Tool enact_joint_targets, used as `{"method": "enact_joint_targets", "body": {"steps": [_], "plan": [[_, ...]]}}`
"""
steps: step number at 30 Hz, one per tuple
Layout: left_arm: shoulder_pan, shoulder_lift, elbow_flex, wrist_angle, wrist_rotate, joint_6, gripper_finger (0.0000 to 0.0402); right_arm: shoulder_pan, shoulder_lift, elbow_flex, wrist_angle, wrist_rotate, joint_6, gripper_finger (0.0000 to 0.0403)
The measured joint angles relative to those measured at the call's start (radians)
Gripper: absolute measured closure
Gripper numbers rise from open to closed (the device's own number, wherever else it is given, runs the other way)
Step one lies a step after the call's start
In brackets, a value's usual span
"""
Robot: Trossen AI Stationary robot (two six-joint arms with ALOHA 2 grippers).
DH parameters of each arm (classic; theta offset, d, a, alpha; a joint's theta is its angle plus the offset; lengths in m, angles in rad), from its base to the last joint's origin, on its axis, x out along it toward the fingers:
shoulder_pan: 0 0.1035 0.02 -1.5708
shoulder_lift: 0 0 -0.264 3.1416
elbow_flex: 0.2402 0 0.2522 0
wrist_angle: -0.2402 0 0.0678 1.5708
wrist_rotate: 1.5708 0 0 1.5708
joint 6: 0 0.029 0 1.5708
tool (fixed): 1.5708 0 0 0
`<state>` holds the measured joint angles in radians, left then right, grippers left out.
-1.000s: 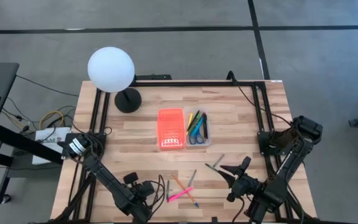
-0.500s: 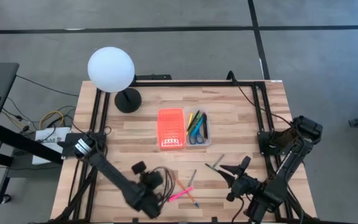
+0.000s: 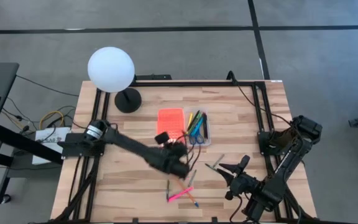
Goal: Pick & place school supplies into a supply box
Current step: Put the green crayon into the orange supply box
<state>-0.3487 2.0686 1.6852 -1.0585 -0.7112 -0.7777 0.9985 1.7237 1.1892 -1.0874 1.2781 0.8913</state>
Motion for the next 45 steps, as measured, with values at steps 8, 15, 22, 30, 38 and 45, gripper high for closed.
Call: {"method": "enact_joint_targets", "body": {"steps": [8,15,22,30,38,45], "plan": [[0.18,0.0,0.0,0.306,0.151,0.225,0.0384,0.0,0.0,0.0,-0.001,-0.01,0.0,0.0306],[0.303,-0.001,-0.01,0.443,0.29,0.244,0.0384,0.0,0.0,0.0,-0.005,-0.061,0.0,0.0306],[0.399,-0.001,-0.049,0.522,0.34,0.195,0.038,0.002,0.0,0.0,-0.006,-0.067,0.0,0.0306],[0.443,0.004,-0.051,0.551,0.34,0.19,0.037,0.002,0.0,0.0,-0.007,-0.073,0.0,0.0306],[0.456,0.03,-0.049,0.61,0.333,0.161,0.0369,0.002,0.0,0.0,-0.008,-0.075,0.0,0.0306],[0.458,0.048,-0.05,0.597,0.288,0.153,0.0368,0.002,0.0,0.0,-0.008,-0.076,0.0,0.0306]]}}
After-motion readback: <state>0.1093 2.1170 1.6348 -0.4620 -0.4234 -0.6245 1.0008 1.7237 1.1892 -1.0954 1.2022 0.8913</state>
